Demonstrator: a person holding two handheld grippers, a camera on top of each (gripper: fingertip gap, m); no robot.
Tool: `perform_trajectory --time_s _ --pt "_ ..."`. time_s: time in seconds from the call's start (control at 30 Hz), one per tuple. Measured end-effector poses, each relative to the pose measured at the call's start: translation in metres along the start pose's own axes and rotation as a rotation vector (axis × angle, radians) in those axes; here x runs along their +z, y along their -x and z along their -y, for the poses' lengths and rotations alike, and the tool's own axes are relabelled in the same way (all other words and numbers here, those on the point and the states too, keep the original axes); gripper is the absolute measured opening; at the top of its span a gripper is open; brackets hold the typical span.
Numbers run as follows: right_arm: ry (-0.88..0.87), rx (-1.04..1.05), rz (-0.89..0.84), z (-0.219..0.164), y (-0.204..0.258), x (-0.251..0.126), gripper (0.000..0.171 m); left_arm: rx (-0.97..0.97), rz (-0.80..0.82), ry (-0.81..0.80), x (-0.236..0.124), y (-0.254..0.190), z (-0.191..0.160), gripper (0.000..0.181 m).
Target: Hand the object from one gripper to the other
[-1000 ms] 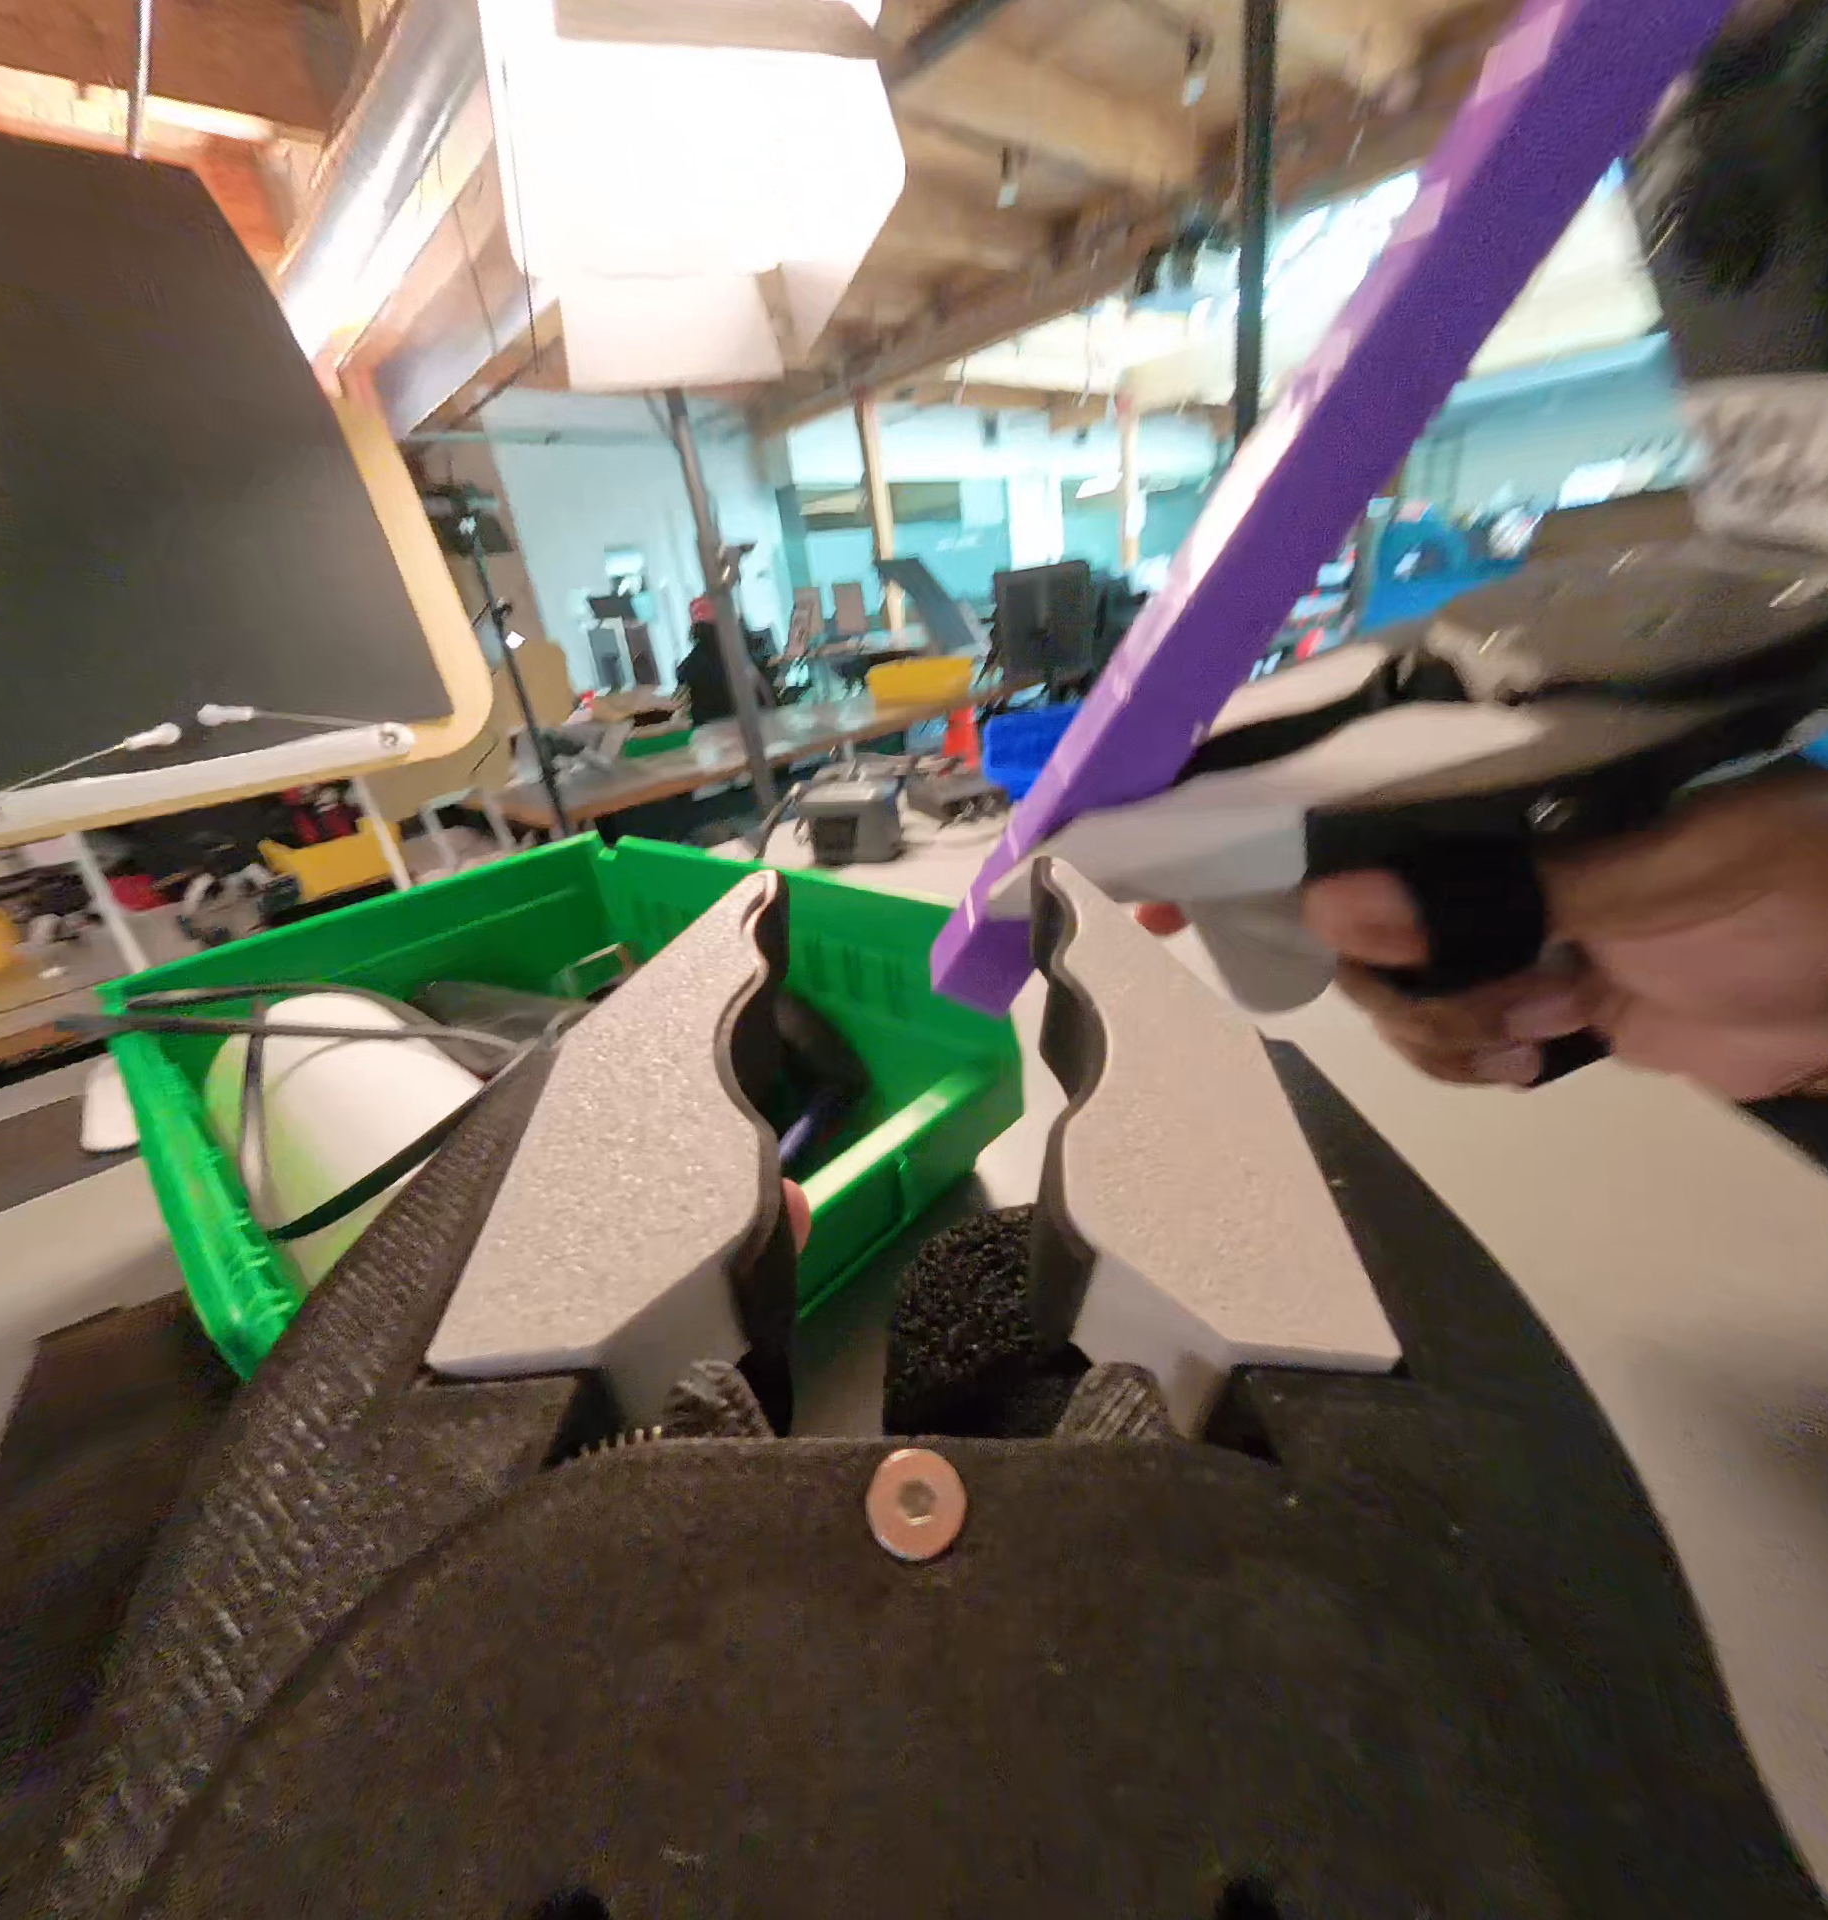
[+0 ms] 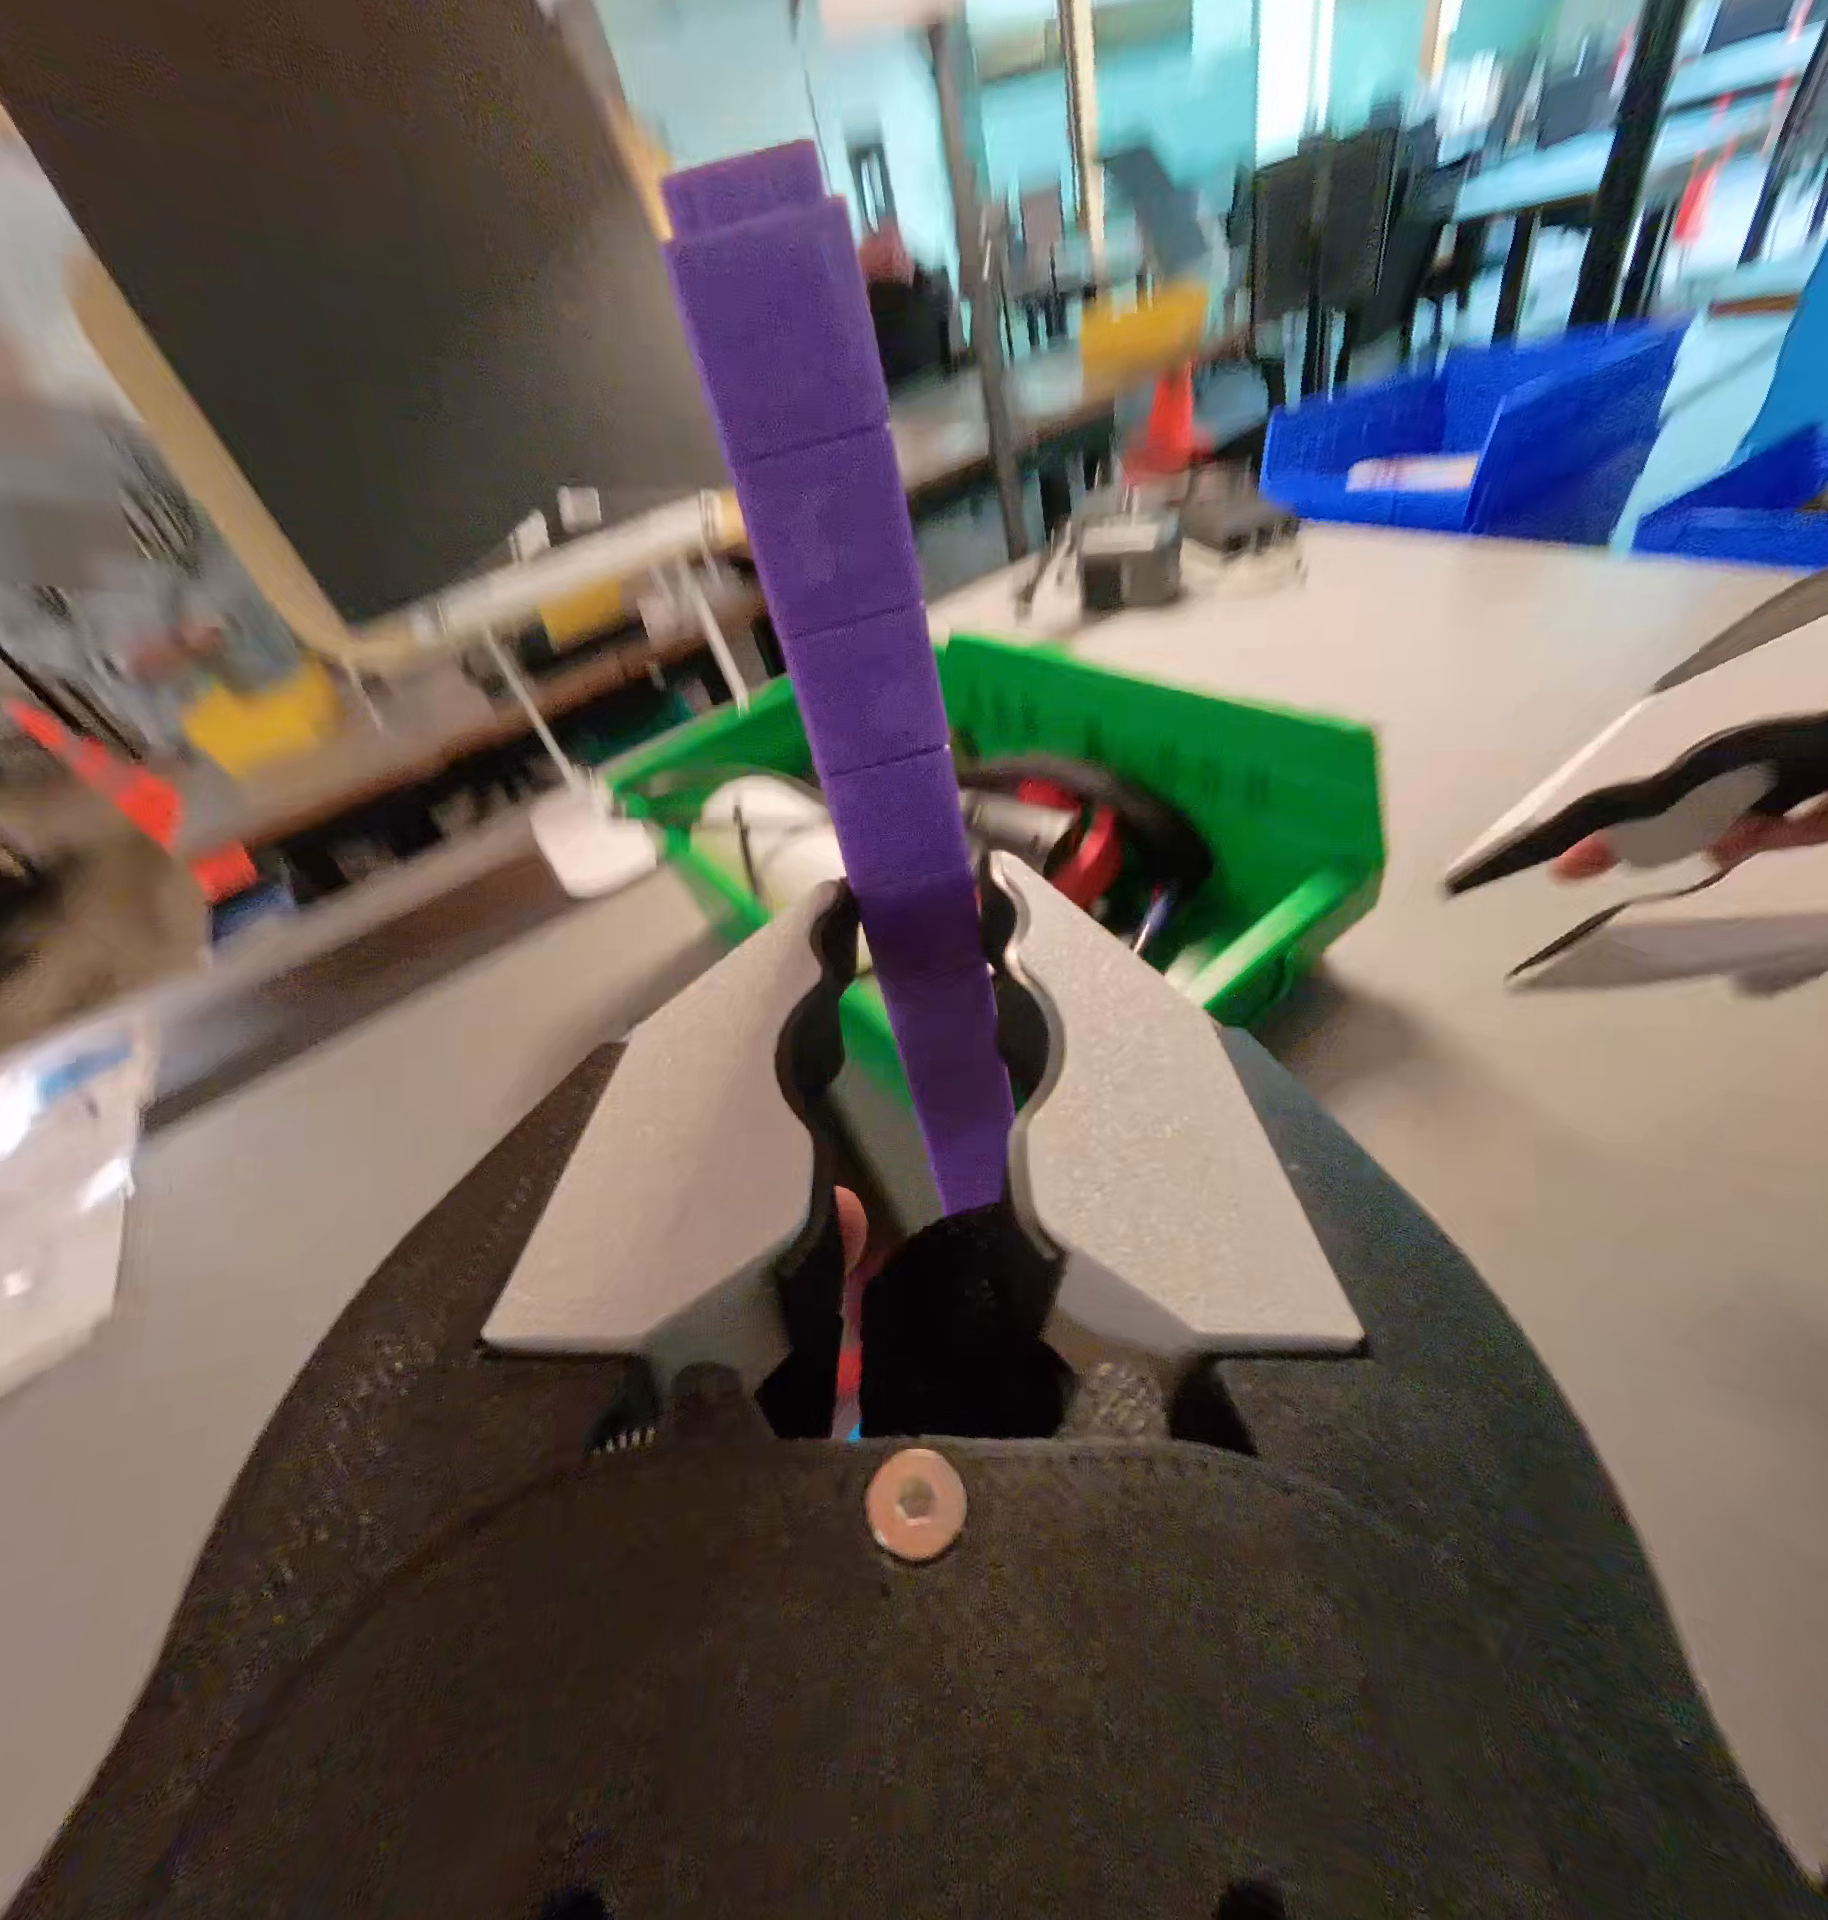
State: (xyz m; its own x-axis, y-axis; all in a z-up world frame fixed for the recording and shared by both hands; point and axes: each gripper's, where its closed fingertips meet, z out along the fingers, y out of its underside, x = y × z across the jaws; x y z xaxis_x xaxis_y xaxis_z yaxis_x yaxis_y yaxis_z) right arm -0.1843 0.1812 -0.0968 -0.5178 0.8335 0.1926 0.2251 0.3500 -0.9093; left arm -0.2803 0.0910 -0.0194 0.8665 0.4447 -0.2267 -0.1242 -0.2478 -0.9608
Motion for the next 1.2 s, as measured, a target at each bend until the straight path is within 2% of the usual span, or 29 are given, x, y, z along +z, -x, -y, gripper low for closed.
perform_trajectory --time_s 0.13,0.27,0.43,0.7,0.87,1.03,1.2 --pt "0.03 0.049 0.031 -0.011 -0.005 0.003 0.028 -0.133 -0.107 0.304 0.022 0.052 -0.049 0.024" --pt "0.056 0.084 0.044 -0.023 -0.012 0.007 0.028 -0.21 -0.166 0.463 0.053 0.073 -0.093 0.024" --pt "0.072 0.114 0.044 -0.035 -0.02 0.013 0.028 -0.237 -0.201 0.539 0.077 0.074 -0.128 0.023" --pt "0.082 0.15 0.039 -0.045 -0.026 0.025 0.028 -0.179 -0.155 0.601 0.085 0.078 -0.158 0.023" --pt "0.07 0.156 0.03 -0.045 -0.028 0.025 0.028 -0.115 -0.083 0.549 0.083 0.088 -0.144 0.029" --pt "0.048 0.156 0.016 -0.043 -0.032 0.022 0.028 -0.038 0.043 0.408 0.073 0.098 -0.093 0.035" --pt "0.012 0.149 0.022 -0.039 -0.032 0.021 0.028 0.118 -0.038 0.3 0.073 0.051 -0.038 0.039"
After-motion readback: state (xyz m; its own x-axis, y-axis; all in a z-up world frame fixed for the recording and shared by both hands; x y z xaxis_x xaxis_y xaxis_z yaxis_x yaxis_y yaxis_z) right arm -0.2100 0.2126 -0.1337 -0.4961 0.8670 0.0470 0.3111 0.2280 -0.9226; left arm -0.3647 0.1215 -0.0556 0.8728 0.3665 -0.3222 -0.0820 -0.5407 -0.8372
